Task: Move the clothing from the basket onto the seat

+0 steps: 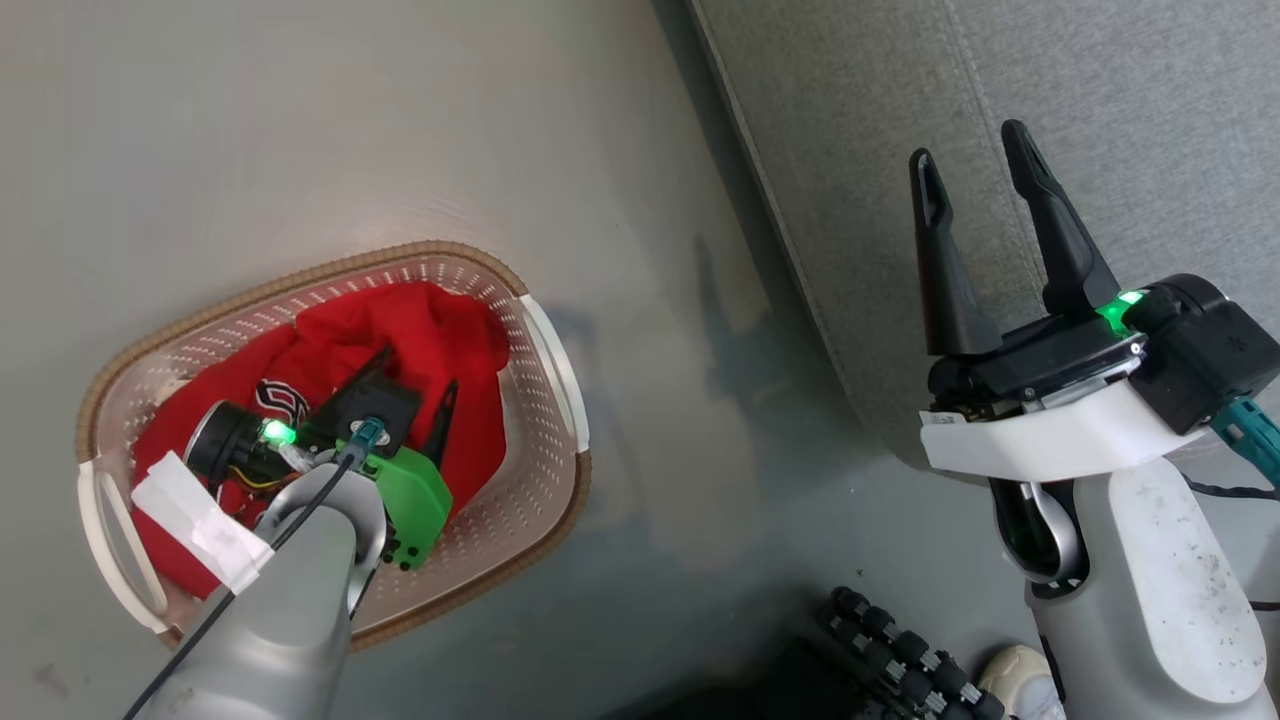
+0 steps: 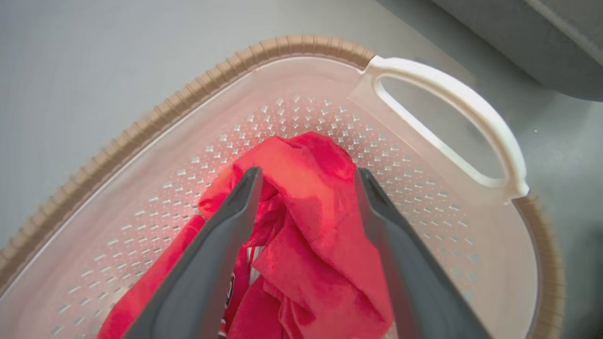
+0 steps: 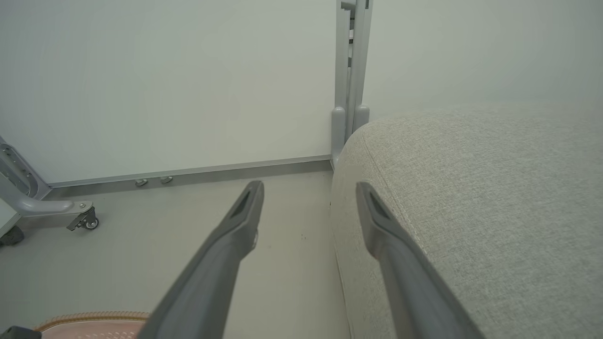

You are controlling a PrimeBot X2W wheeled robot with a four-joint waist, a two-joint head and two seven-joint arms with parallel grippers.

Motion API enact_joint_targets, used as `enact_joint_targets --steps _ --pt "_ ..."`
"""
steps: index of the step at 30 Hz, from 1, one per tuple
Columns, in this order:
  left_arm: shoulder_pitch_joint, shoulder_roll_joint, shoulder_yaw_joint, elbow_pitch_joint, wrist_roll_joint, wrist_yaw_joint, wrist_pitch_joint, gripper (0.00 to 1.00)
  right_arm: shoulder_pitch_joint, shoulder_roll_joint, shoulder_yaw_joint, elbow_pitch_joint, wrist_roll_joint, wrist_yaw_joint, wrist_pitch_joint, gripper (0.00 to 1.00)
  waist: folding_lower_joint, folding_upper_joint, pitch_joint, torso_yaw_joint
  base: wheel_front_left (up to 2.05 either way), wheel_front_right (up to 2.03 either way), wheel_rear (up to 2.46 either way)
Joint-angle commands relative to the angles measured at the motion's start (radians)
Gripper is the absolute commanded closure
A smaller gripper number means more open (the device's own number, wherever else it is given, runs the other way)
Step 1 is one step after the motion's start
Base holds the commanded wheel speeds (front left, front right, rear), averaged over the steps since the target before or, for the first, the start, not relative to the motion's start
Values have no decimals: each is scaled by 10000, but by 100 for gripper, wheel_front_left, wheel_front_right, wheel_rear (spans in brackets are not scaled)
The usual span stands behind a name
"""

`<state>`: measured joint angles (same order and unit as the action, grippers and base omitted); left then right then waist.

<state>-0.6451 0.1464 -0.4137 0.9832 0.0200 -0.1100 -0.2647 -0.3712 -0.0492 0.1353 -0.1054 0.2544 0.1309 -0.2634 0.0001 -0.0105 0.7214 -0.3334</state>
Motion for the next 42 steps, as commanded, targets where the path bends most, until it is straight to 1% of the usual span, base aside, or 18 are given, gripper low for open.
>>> enact_joint_targets --steps 1,13,22,24,27,29,30,31,32,36,42 --pt "-261 94 -24 224 -7 -28 4 0 -146 -22 18 -66 20 -3 -21 0 -1 105 354 -83 0 0 0" --pt "-1349 -41 -373 2197 -83 -130 9 0 -301 -22 52 -396 185 -3 -21 0 -1 105 1330 -162 0 0 0" --pt "-2220 -203 -701 2795 -145 -182 48 0 -357 -22 78 -688 135 -3 -20 0 -1 105 1977 -102 0 0 0" --pt "-2339 -249 -749 2879 -234 -201 200 0 -361 -22 78 -720 95 -3 -20 0 -1 105 2095 -65 0 0 0" --pt "-2420 -467 -898 2952 -507 -211 393 0 -385 -22 103 -741 70 -3 -21 0 -1 105 2208 -20 0 0 0" --pt "-2423 -567 -1193 2975 -644 -215 577 0 -403 -24 122 -734 67 -3 -21 0 -1 105 2236 -1 0 0 0" --pt "-2442 -588 -1326 2988 -810 -216 647 8 -409 -24 136 -722 65 -3 -21 0 -1 105 2237 14 0 0 0" --pt "-2429 -617 -1431 2997 -963 -215 718 65 -412 -22 148 -711 61 -3 -21 0 -1 105 2232 20 0 0 0" --pt "-2447 -654 -1619 3002 -1070 -216 799 100 -416 -24 153 -696 61 -3 -21 0 -1 105 2221 25 0 0 0" --pt "-2496 -680 -2116 3017 -1457 -218 857 100 -395 -24 179 -660 39 -3 -21 0 -1 105 2132 70 0 0 0" --pt "-2502 -714 -2678 2994 -2104 -219 574 100 -397 -24 126 -568 -25 -3 -21 0 -1 105 1775 238 0 0 0"
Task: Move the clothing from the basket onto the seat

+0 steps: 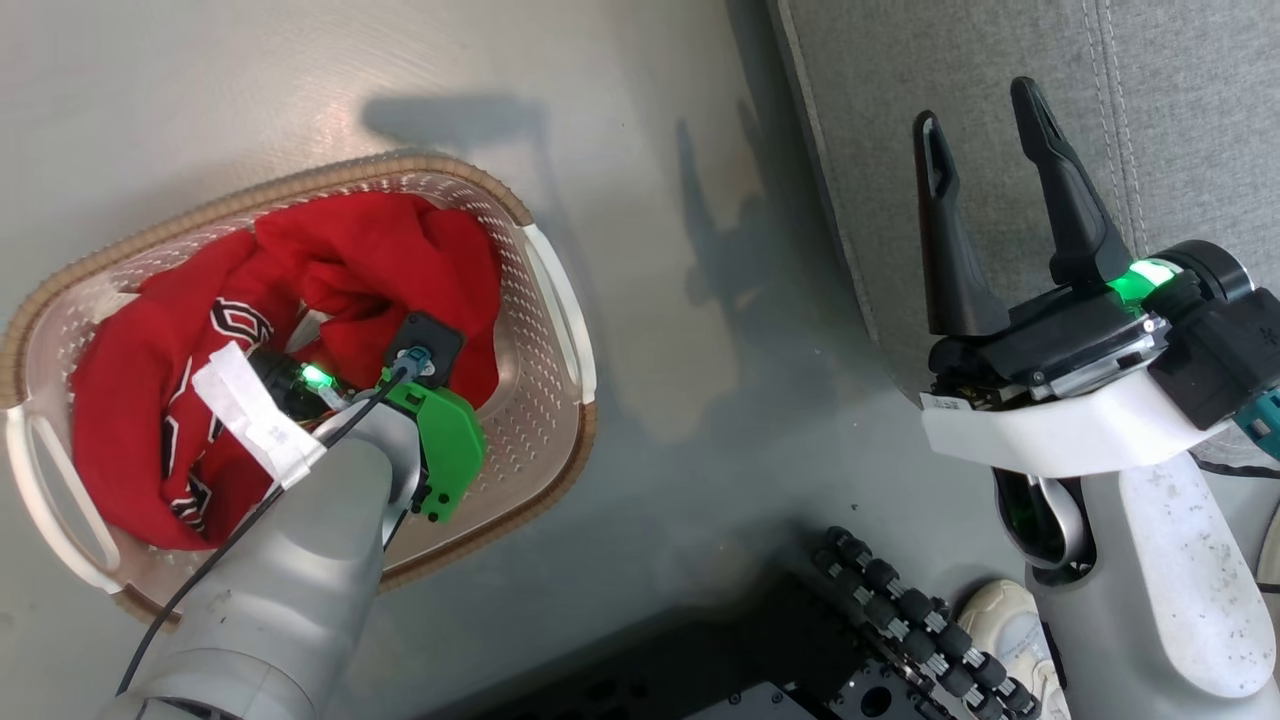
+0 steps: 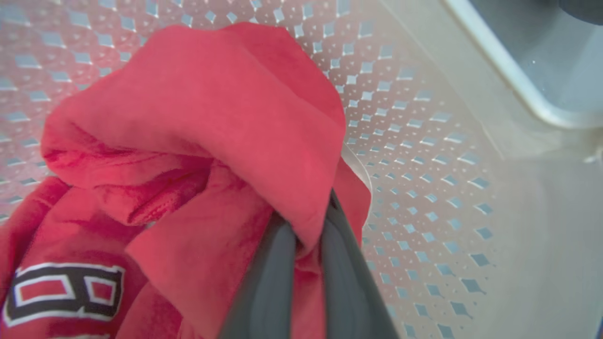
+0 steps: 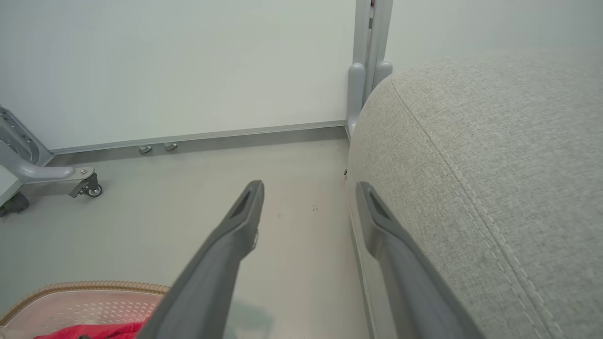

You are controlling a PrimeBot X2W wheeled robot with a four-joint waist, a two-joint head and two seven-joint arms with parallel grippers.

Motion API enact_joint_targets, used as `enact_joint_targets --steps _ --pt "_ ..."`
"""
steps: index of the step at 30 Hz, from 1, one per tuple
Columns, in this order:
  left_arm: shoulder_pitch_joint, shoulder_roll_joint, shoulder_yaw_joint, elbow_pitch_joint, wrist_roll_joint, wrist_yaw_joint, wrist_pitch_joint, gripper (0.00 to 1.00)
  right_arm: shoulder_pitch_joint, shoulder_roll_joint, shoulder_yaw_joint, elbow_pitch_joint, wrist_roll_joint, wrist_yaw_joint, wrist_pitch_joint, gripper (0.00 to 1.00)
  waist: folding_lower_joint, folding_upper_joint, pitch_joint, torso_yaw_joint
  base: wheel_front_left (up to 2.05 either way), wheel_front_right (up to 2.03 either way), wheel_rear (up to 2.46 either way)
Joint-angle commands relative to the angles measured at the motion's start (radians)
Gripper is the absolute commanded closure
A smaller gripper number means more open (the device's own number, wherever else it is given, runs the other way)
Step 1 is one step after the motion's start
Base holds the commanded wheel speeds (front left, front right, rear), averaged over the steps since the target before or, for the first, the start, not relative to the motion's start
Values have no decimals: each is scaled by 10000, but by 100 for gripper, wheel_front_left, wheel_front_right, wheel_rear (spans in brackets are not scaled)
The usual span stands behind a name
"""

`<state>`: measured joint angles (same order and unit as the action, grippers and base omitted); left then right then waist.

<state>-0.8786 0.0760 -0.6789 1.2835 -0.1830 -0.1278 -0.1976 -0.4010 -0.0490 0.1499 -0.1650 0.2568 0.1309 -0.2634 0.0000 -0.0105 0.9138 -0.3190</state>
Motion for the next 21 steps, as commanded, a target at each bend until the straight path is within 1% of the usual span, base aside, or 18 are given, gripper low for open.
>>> enact_joint_targets --steps 1,9,15,21 --pt "-140 -21 -91 -26 -189 -41 -129 100 -94 -26 -22 66 -71 -3 -21 0 0 105 -228 126 0 0 0" --pt "263 -126 -614 -401 -1112 -42 -575 100 30 -27 -23 353 -320 -3 -21 0 0 105 -1240 588 0 0 0" --pt "573 -175 -940 -899 -1704 -43 -687 100 261 -29 -50 612 -570 -3 -21 0 0 105 -2166 1103 0 0 0" --pt "1075 -32 -643 -2102 -2027 -43 -690 100 531 -32 -81 894 -815 -3 -20 0 0 105 -3127 1636 0 0 0"
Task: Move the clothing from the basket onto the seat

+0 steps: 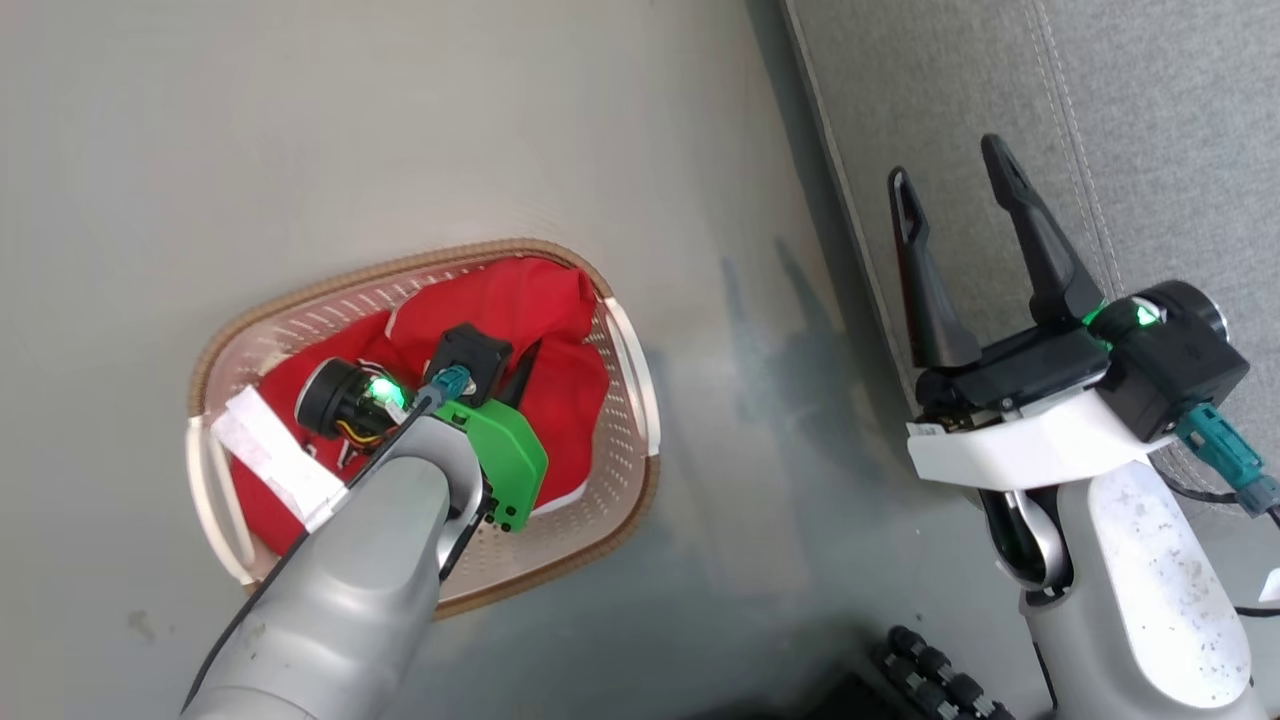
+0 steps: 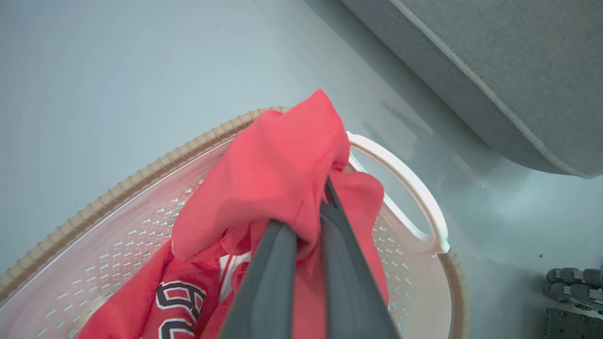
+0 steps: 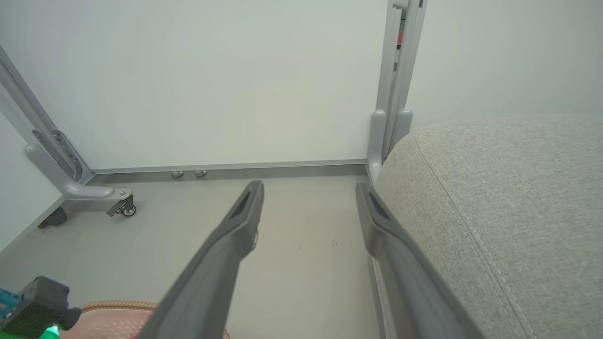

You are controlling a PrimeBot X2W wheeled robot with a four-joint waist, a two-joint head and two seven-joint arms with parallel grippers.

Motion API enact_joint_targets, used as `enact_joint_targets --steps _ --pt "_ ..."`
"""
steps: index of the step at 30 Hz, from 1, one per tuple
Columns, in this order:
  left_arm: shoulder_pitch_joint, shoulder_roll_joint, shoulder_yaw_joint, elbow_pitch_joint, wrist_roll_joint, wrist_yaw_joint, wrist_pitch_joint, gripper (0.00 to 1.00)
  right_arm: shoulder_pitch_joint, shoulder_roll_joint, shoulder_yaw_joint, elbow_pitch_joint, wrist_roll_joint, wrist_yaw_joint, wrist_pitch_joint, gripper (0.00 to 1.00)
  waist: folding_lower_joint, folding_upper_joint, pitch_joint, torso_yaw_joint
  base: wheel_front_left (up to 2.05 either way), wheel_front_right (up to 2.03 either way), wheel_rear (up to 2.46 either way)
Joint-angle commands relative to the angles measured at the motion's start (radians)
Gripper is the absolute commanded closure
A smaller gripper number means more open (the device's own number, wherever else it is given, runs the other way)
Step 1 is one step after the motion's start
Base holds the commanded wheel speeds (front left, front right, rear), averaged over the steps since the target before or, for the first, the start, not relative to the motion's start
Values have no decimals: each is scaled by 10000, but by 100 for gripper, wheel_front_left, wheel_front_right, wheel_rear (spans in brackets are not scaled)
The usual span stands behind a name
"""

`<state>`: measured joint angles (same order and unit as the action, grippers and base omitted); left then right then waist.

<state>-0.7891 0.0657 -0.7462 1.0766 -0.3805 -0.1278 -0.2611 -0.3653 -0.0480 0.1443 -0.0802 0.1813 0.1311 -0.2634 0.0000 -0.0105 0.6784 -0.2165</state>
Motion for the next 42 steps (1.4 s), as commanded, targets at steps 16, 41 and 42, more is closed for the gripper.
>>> enact_joint_targets --steps 16,41,42 --pt "2008 198 2134 -3667 783 50 -50 100 1117 -42 -164 672 -319 -6 -21 0 0 105 -2977 1529 0 0 0" --pt "3137 -108 3248 -7803 1720 -42 -52 100 2528 -40 94 955 -59 -6 -21 0 0 105 -5367 1697 0 0 0" --pt "3103 -109 3188 -7885 1722 -42 -52 100 2562 -42 101 945 -48 -6 -21 0 0 105 -5392 1699 0 0 0"
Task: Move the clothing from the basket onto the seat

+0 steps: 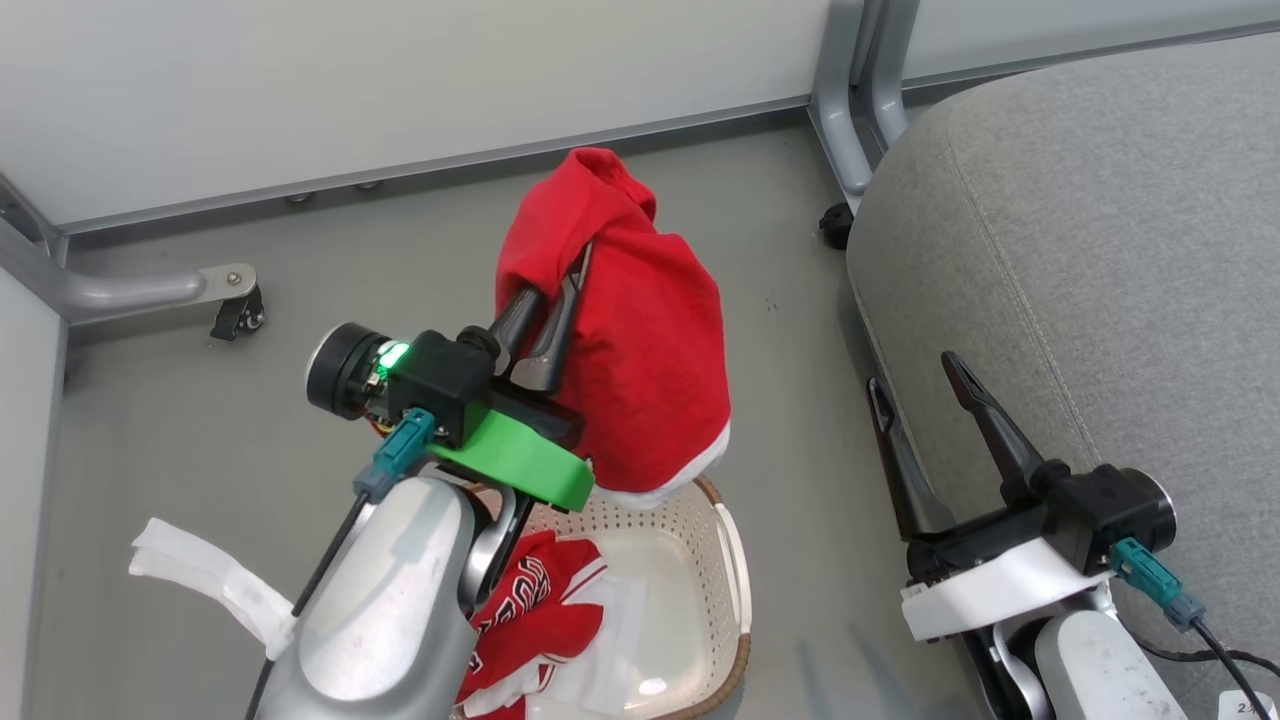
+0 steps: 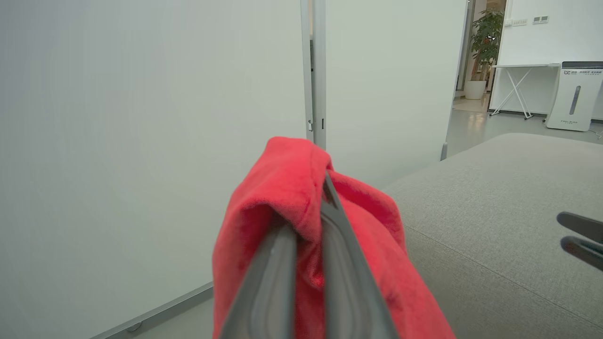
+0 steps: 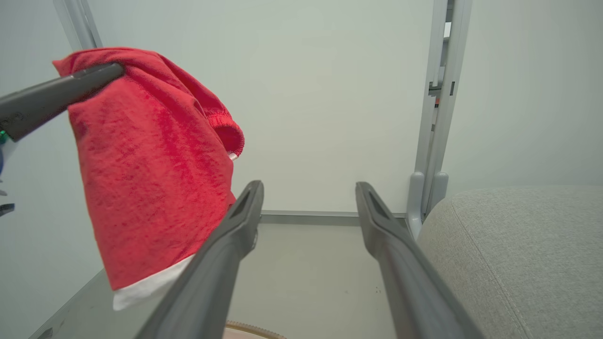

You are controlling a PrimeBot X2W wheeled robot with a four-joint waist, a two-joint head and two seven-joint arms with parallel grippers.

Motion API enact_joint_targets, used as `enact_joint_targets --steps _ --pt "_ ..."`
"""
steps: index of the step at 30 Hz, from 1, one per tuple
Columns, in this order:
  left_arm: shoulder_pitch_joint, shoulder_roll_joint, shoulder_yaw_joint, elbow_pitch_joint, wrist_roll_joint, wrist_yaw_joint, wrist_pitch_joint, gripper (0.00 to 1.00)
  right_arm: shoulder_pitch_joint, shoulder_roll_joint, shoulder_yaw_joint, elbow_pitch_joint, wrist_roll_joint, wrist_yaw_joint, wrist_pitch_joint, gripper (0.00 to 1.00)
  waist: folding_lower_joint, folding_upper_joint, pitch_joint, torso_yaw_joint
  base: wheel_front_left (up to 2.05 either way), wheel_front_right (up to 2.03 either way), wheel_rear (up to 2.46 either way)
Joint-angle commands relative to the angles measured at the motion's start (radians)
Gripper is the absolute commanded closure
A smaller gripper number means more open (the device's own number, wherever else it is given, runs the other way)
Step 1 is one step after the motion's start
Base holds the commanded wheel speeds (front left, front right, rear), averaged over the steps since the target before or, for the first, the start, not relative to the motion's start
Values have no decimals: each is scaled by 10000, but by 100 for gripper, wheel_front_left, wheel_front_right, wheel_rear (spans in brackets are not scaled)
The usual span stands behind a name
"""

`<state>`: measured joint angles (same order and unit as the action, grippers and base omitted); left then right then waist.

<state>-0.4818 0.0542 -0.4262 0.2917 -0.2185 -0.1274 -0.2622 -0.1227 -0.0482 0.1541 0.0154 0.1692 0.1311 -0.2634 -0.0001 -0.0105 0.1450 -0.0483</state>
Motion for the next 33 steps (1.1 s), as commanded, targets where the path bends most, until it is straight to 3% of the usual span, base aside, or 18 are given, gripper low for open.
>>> enact_joint_targets --steps 1,12,19,33 --pt "-6 5 -79 -125 139 -47 -40 100 164 -38 12 -25 83 -6 -21 0 1 105 -82 15 0 0 0" --pt "-148 53 -319 -425 139 -46 -40 100 79 -37 290 -352 218 -6 -21 0 1 105 -137 -37 0 0 0" --pt "-285 41 -459 -358 97 -47 -40 100 -517 -40 1428 -587 141 -6 -20 0 1 105 8 -17 0 0 0" --pt "-472 -30 -1104 -517 -62 -47 -41 100 -2063 -40 2644 596 -49 -7 -16 0 1 105 444 241 0 0 0"
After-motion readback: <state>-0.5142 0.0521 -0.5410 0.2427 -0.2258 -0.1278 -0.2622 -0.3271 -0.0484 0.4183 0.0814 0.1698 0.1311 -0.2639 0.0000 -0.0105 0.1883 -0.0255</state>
